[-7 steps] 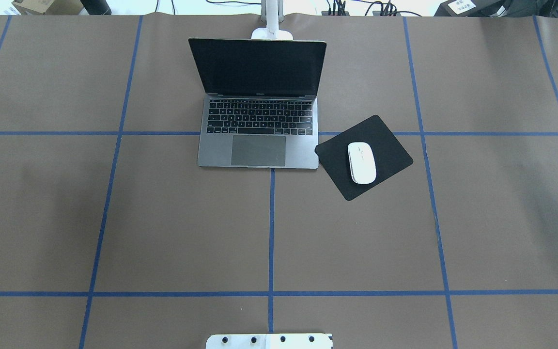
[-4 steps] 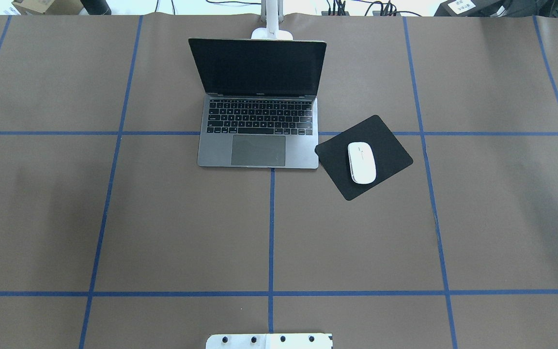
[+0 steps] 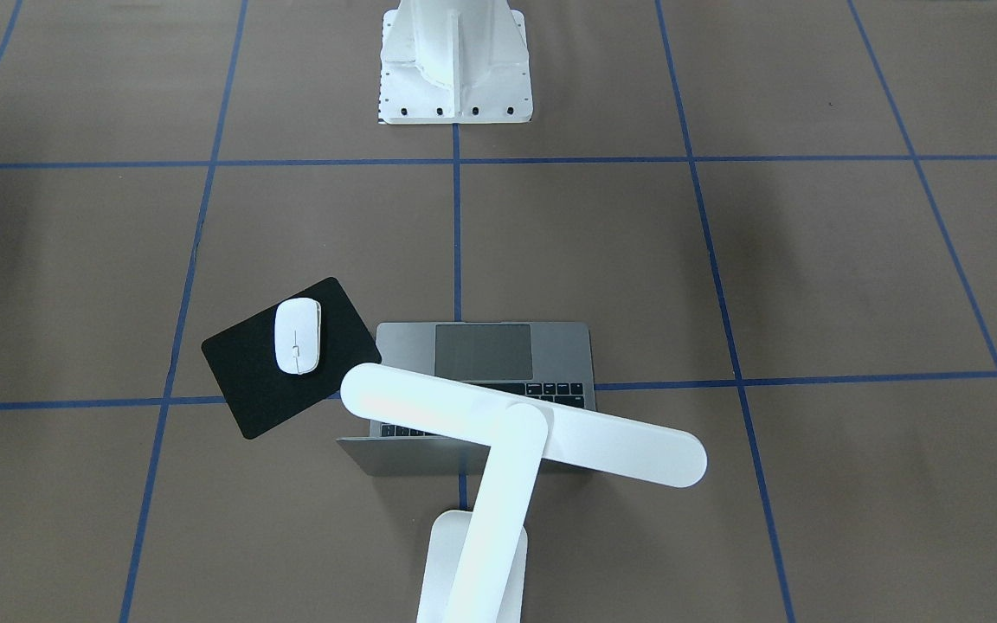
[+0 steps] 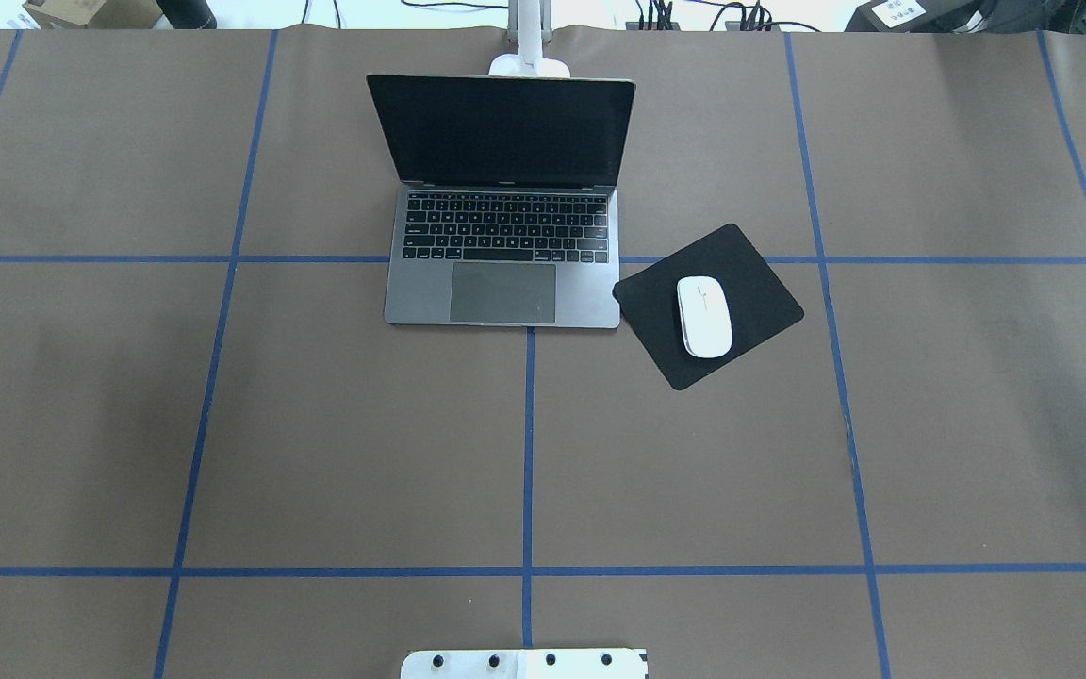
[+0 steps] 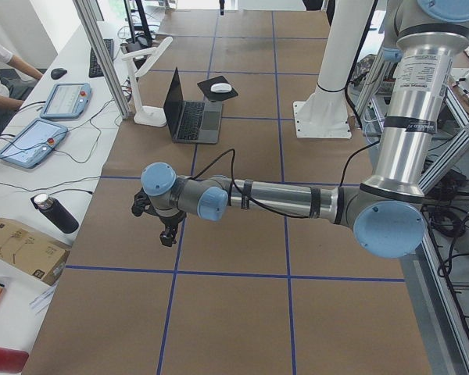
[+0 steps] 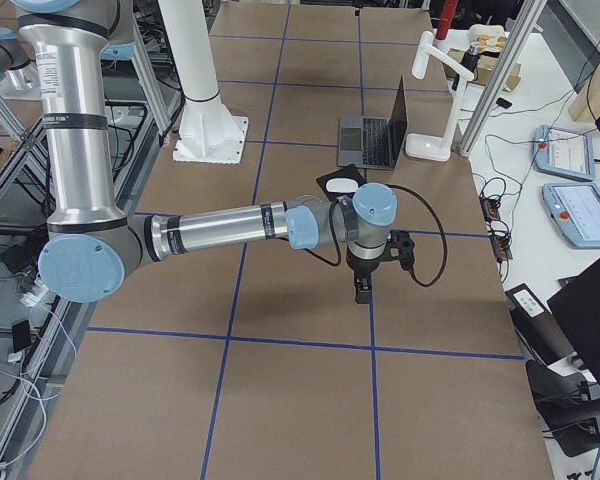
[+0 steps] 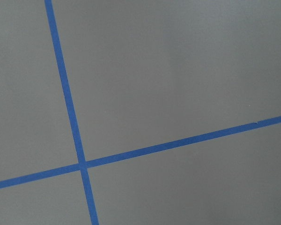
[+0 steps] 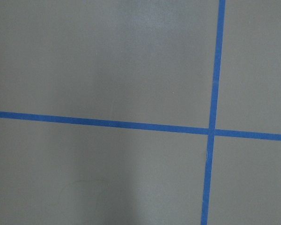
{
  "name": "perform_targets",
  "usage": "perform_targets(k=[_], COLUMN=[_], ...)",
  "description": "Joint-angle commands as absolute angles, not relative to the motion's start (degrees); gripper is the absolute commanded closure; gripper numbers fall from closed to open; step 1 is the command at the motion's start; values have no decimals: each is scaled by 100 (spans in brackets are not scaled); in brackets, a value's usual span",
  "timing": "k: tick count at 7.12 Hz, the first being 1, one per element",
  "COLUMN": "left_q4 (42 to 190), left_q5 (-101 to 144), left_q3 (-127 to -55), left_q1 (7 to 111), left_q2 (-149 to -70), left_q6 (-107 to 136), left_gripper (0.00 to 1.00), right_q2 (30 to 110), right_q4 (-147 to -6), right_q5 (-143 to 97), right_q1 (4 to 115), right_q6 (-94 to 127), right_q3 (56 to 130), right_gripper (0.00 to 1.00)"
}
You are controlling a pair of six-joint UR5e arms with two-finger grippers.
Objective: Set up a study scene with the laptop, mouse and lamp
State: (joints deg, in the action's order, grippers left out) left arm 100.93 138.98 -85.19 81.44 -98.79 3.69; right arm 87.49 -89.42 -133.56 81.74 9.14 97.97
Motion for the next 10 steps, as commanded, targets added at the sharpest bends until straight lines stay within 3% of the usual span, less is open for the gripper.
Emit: perform_targets(k=[1, 10], left_q4=[10099, 10107], left_q5=[13878, 13878], left_q3=[-8569, -8569], left_q1=[8147, 8147], left_q2=[-9844, -9844], left_q6=[360, 352], left_gripper=[0, 0], right_q2=[8877, 8903], right_q4=[-8930, -8930], right_q5=[-13351, -13350], right_q1=[8174, 8174], right_q6=[914, 923], right_q3=[9967, 10055], right_gripper=[1, 1])
